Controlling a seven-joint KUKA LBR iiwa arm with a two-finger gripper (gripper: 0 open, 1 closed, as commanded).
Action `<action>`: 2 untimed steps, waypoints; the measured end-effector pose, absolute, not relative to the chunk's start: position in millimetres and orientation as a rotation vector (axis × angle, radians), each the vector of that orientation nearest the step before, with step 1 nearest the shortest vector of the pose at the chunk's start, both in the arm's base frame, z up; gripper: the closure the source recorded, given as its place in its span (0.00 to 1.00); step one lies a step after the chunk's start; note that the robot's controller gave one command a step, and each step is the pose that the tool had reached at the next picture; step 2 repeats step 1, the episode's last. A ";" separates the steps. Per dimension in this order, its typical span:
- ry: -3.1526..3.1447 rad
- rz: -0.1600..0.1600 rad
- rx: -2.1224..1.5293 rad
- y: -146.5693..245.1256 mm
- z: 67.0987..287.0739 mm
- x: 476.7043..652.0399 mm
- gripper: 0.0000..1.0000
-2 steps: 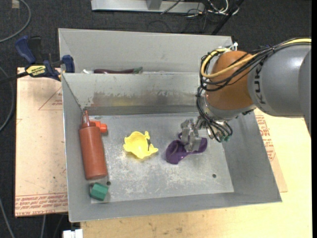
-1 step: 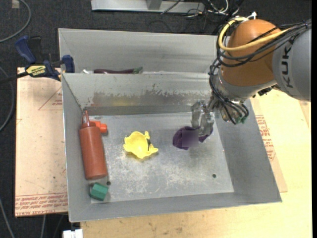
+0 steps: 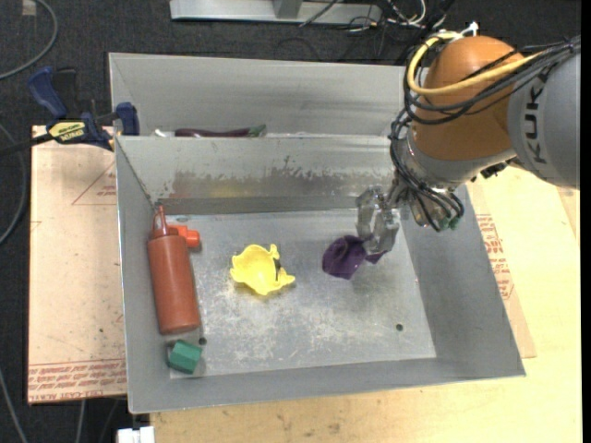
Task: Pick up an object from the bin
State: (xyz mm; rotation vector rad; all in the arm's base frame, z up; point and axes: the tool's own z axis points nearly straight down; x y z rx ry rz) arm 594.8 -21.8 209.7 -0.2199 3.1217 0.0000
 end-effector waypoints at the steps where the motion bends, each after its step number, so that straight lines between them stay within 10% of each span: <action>1: 3.118 0.000 -0.236 -20.9 206.6 599.1 1.00; 2: 3.118 0.000 -0.236 -20.9 206.6 599.1 1.00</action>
Offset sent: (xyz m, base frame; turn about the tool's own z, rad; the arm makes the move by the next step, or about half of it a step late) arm -0.0196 -0.0319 -0.1397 -0.0922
